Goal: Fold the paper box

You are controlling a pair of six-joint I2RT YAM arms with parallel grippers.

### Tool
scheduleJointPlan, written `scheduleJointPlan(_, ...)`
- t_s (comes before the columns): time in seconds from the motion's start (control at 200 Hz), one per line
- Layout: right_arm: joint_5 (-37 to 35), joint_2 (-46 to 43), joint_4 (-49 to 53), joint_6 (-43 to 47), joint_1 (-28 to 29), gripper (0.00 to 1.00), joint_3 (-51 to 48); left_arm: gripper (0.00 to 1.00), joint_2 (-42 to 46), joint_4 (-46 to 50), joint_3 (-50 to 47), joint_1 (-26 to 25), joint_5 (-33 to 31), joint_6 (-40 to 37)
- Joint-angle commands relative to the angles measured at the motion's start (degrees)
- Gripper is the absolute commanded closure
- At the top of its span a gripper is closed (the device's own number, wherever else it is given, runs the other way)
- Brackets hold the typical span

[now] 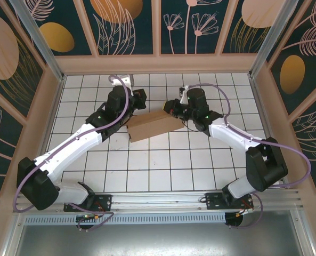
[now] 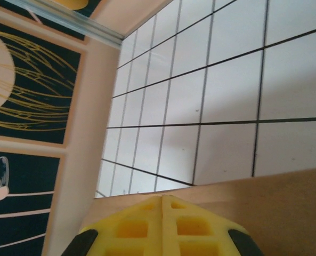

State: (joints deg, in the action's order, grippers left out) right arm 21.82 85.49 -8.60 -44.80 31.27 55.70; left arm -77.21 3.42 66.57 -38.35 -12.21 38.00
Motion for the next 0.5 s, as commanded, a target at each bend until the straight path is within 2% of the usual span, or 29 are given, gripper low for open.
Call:
scheduleJointPlan(0.0,-4.61,-0.65,-4.25,1.65,1.19,1.0,-3.57,0.89,0.81,-0.91,-0.95,0.16,0.38,4.69)
scheduleJointPlan(0.12,-5.61,0.94,-5.97,1.12,1.85,1.0,-5.96,0.91,1.62,-3.23,-3.07,0.17,3.27,11.54)
scheduleJointPlan(0.225,-6.12,1.76,-6.52,0.61,2.14,1.0,-6.89,0.92,2.07,-9.75,-7.94,0.13,7.93,19.15)
scheduleJointPlan(0.295,-6.56,1.56,-6.64,0.33,2.13,1.0,-7.1,0.97,1.18,-12.48,-10.34,0.16,9.47,23.53)
scheduleJointPlan(0.495,-6.93,1.11,-5.67,0.31,2.13,1.0,-6.75,1.0,-1.88,-14.58,-13.36,0.13,11.08,28.76)
